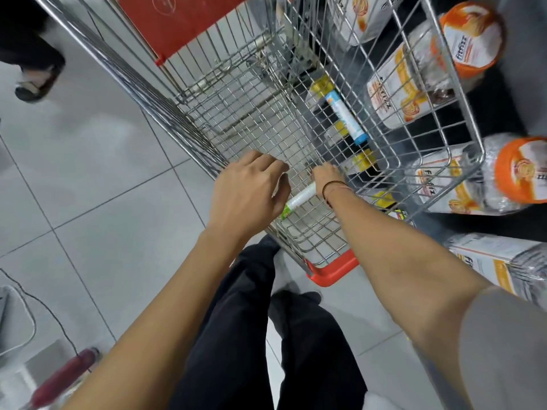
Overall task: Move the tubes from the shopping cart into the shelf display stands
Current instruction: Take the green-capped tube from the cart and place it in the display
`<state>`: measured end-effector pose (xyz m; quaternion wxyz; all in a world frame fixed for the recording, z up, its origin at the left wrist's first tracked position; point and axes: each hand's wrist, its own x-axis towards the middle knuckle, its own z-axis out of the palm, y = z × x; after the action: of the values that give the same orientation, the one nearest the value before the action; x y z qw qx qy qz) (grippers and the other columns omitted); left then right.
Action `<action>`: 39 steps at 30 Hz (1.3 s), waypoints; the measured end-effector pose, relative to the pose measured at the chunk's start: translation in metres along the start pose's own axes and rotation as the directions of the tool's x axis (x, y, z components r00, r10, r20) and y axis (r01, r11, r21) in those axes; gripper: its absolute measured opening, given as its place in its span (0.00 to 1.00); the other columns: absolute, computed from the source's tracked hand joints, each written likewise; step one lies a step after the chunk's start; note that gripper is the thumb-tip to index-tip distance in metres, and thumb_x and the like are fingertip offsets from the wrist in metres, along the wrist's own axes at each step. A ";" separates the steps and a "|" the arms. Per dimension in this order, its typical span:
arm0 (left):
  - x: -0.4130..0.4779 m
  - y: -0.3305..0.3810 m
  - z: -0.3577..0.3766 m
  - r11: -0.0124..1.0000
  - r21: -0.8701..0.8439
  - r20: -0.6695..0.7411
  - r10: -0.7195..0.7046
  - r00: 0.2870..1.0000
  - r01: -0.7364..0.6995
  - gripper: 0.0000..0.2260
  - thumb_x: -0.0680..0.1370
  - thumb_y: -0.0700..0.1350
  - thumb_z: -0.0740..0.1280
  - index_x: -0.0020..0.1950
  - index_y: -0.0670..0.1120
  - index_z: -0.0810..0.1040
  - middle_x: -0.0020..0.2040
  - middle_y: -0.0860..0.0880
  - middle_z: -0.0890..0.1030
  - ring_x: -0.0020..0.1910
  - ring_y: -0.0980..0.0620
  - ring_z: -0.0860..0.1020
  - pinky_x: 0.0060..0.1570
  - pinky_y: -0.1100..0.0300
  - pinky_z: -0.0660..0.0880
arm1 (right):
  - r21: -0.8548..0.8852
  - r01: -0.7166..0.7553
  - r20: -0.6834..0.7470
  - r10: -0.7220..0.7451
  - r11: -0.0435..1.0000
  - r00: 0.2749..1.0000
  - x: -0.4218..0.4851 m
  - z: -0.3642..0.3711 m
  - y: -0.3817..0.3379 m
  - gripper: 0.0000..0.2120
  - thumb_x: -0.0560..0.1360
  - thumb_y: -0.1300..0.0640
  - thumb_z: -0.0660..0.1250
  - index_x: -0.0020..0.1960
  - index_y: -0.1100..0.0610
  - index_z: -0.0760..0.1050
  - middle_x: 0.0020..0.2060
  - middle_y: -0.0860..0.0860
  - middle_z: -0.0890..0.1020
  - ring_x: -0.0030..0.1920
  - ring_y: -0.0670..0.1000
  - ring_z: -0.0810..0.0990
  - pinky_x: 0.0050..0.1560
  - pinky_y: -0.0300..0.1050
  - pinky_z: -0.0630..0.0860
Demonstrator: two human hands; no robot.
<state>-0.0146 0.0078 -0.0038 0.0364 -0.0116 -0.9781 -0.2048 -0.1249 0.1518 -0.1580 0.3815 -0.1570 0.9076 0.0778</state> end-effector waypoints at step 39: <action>0.087 0.282 -0.015 0.669 -0.202 0.002 0.730 0.683 -0.715 0.21 0.74 0.48 0.56 0.58 0.35 0.76 0.55 0.35 0.79 0.52 0.38 0.78 0.49 0.47 0.77 | 0.505 -0.051 -0.657 0.422 0.861 0.624 -0.471 -0.170 0.221 0.17 0.72 0.69 0.64 0.59 0.58 0.77 0.56 0.60 0.77 0.60 0.59 0.73 0.58 0.42 0.65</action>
<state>-0.0898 0.2602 0.1296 0.0731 -0.4096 -0.8706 -0.2627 -0.0033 0.4208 0.3030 -0.0160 0.0400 0.9878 -0.1499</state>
